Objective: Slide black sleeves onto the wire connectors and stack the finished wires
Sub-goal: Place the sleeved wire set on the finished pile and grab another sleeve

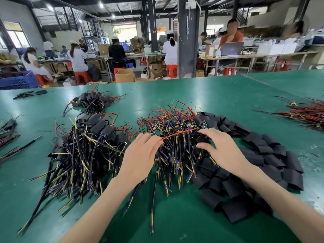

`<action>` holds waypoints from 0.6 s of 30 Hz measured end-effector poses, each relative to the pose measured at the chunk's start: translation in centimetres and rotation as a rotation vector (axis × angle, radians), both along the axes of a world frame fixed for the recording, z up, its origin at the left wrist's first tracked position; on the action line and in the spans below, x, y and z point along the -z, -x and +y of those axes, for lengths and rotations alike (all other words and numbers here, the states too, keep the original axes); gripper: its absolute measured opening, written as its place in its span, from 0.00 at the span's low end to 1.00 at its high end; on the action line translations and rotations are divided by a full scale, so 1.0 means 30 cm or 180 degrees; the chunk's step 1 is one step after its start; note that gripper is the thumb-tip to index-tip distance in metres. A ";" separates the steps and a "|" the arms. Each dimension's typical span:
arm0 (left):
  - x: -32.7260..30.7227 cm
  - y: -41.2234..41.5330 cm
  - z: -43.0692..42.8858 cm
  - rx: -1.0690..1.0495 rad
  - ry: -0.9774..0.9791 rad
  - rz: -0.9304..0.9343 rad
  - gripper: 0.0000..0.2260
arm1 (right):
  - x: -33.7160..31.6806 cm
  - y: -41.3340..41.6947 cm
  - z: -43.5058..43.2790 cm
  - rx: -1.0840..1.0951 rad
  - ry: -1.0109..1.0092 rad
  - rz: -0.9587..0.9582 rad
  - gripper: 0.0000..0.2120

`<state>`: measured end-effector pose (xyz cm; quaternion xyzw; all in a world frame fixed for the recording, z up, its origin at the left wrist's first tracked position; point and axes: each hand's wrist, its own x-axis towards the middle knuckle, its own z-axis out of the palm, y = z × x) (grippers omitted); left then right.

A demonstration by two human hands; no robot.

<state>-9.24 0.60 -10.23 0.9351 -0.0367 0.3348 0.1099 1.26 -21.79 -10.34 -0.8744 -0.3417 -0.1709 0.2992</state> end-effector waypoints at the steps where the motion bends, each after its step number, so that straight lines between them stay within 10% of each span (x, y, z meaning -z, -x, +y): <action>1: 0.003 0.000 -0.001 0.0011 -0.0033 0.0022 0.18 | -0.003 0.003 0.001 0.0002 -0.0036 0.0018 0.18; 18: 0.015 0.005 0.006 -0.0188 -0.0148 0.0004 0.18 | -0.021 0.023 0.003 -0.0097 -0.0234 -0.0022 0.19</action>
